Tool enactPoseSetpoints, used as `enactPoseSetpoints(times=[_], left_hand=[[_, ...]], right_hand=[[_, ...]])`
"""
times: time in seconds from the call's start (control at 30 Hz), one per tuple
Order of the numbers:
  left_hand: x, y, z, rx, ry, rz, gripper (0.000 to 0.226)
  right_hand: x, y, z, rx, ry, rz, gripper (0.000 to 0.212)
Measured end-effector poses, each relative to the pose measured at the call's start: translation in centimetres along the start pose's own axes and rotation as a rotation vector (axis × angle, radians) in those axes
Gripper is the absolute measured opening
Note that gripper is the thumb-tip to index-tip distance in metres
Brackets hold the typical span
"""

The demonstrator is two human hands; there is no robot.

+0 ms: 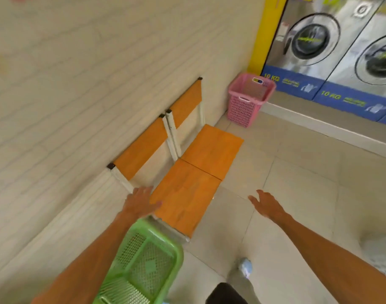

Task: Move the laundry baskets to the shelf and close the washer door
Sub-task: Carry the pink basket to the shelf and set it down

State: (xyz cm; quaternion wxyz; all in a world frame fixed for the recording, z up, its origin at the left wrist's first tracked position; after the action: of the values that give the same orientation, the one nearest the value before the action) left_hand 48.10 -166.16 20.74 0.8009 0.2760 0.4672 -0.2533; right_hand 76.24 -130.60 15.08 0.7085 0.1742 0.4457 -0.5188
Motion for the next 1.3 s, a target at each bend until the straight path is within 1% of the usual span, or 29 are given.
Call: enactPoseSetpoints(times=[0.07, 0.13, 0.27, 0.43, 0.57, 0.83, 1.1, 1.3], left_hand=[[-1.6, 4.9, -4.2, 0.059, 0.012, -0.024, 0.089], [-2.9, 9.4, -8.0, 0.087, 0.028, -0.031, 0.091], [-5.1, 20.0, -15.2, 0.143, 0.06, 0.011, 0.084], [-7.9, 30.0, -23.0, 0.203, 0.089, 0.04, 0.086], [-9.7, 35.6, -29.2, 0.223, 0.081, -0.029, 0.087], [-13.1, 42.9, -43.5, 0.259, 0.063, -0.077, 0.087], [-20.0, 46.9, -60.8, 0.223, 0.053, -0.057, 0.081], [-23.6, 50.0, -70.7, 0.204, 0.031, -0.031, 0.075]], right_hand=[[-3.7, 3.7, -2.3, 0.027, 0.036, -0.006, 0.07], [-7.1, 7.0, -4.9, 0.053, 0.057, 0.001, 0.07], [-15.0, 13.1, -10.6, 0.074, 0.11, 0.008, 0.069], [-24.2, 17.9, -17.0, 0.071, 0.161, 0.033, 0.069], [-29.5, 19.1, -22.2, 0.057, 0.18, 0.03, 0.068], [-36.7, 17.5, -35.3, 0.038, 0.131, 0.009, 0.067], [-46.7, 14.7, -51.2, 0.087, 0.116, -0.032, 0.064], [-51.4, 12.9, -61.2, 0.076, 0.064, -0.02, 0.065]])
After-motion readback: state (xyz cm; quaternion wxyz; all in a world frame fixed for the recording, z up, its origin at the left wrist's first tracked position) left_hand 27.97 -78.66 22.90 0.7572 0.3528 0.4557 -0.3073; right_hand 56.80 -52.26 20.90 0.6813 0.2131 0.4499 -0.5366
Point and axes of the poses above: each hand's wrist, its own z-axis away from the middle knuckle, its own x-axis out of the palm, y = z × x, the point moved 9 cm from there along -z, towards the middle knuckle, and after that the axes turned 8 degrees about x, right-handed, at the moved point
